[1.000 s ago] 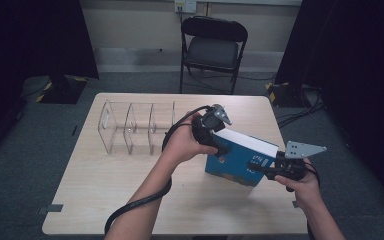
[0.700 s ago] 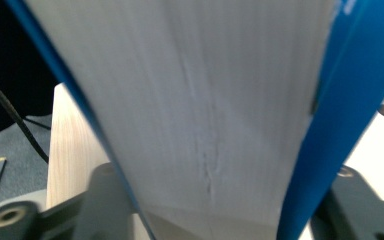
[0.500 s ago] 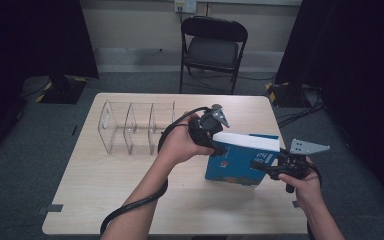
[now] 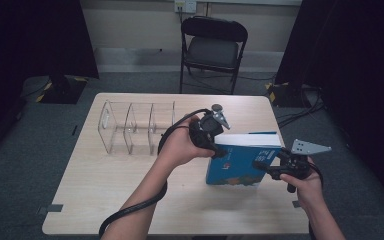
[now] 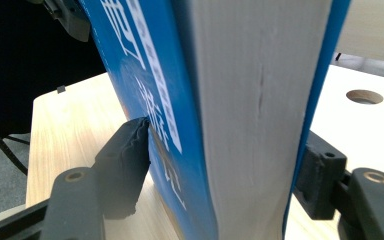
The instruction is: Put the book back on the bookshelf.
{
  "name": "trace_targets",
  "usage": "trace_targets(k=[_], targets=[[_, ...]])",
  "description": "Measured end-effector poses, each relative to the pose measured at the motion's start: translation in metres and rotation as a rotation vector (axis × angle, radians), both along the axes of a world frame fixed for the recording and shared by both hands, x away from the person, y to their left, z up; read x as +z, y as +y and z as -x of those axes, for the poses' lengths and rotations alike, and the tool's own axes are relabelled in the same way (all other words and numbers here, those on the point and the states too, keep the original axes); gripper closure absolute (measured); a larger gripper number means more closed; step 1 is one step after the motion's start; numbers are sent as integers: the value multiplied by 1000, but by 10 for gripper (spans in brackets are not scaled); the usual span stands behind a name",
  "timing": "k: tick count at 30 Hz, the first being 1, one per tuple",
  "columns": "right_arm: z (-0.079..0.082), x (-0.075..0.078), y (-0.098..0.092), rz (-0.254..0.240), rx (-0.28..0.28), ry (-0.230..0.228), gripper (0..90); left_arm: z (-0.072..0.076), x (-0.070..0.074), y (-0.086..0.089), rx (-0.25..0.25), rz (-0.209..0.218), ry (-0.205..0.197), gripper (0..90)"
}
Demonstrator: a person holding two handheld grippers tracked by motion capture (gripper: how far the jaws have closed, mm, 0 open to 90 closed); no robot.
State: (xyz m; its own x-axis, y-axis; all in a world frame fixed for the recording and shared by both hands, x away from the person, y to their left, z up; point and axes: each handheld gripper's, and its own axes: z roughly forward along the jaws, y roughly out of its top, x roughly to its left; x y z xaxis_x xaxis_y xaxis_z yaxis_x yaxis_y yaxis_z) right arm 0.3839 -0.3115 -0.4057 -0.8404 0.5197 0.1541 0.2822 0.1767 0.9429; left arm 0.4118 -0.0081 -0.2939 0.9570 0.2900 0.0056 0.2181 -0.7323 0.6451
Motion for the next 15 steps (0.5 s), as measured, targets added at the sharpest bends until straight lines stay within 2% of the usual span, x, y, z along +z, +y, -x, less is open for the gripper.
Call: trace_targets(k=[2, 6, 9, 15], targets=[[0, -2, -1, 2, -1, 6, 322, 0, -2, -6, -27, -6, -25, 496], [2, -5, -3, 10, 2, 17, 328, -1, -5, -16, -42, 10, -39, 467], [3, -7, -4, 13, -1, 15, 328, -4, -6, -21, -52, 10, -24, 454], [4, -10, -3, 13, -3, 15, 329, -5, -11, -24, -64, 5, -27, 427]])
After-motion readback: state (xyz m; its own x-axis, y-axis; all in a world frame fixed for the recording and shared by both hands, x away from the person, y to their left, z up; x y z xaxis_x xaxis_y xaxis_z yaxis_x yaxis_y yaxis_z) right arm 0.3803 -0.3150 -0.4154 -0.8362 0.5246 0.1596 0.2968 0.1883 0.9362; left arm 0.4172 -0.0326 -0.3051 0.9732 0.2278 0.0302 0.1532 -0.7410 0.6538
